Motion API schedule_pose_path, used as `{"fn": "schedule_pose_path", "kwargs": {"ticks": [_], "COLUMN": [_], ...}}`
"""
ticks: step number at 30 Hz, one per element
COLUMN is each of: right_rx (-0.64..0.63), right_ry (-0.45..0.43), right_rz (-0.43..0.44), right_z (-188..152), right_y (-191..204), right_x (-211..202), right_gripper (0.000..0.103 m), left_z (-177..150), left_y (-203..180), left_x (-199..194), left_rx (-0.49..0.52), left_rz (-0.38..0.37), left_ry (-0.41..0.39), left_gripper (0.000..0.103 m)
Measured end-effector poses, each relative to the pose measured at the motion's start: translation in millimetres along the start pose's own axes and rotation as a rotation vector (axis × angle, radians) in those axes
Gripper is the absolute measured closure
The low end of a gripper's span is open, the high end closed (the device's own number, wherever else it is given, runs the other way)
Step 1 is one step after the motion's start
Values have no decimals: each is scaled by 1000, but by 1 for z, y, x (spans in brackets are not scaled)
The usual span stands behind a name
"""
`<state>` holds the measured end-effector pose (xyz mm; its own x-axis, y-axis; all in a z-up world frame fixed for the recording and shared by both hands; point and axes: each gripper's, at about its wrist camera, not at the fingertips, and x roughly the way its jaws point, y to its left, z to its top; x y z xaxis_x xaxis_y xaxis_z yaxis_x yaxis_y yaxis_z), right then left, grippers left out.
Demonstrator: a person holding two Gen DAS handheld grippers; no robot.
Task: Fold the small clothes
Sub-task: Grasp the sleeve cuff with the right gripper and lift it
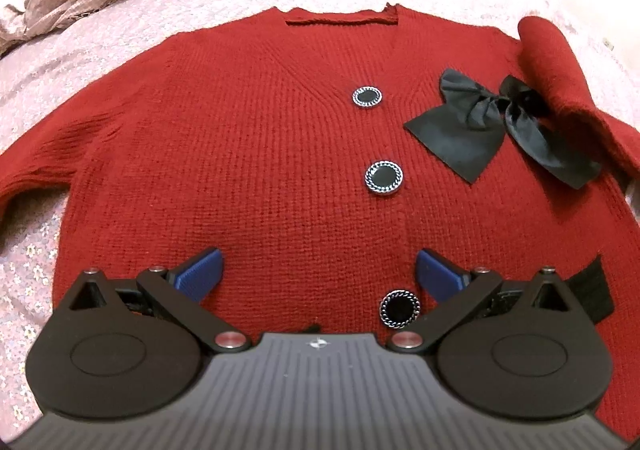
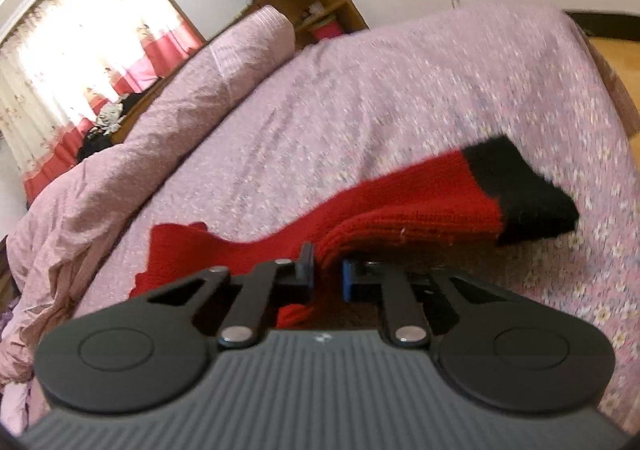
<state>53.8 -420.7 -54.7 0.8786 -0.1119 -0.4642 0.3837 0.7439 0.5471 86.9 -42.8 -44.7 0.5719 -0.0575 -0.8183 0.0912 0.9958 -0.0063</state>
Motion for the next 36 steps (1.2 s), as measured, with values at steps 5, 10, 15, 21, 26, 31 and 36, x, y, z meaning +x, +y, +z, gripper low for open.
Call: {"fn": "schedule_pose_path", "kwargs": {"ticks": [5, 10, 15, 21, 26, 31, 36], "right_rx": [-32, -72, -113, -186, -244, -284, -344], "right_ry": [-48, -68, -71, -80, -75, -44, -8], "right_rz": [78, 172, 251, 325, 377, 431, 488], "right_z": [9, 12, 12, 4, -7, -20, -40], "right_y": [16, 39, 65, 100, 130, 158, 188], "right_x": [-13, -25, -33, -40, -38, -33, -28], "right_gripper": [89, 89, 89, 89, 89, 89, 89], "left_z": [0, 0, -1, -1, -3, -5, -6], "left_y": [3, 9, 17, 28, 41, 58, 74], "left_x": [-11, -21, -26, -33, -39, -43, -45], "left_rx": [12, 8, -8, -35, -63, -100, -136], "left_rz": [23, 42, 52, 63, 79, 100, 121], "left_ry": [-20, -35, -37, -52, -63, -72, -79], "left_gripper": [0, 0, 0, 0, 0, 0, 0]}}
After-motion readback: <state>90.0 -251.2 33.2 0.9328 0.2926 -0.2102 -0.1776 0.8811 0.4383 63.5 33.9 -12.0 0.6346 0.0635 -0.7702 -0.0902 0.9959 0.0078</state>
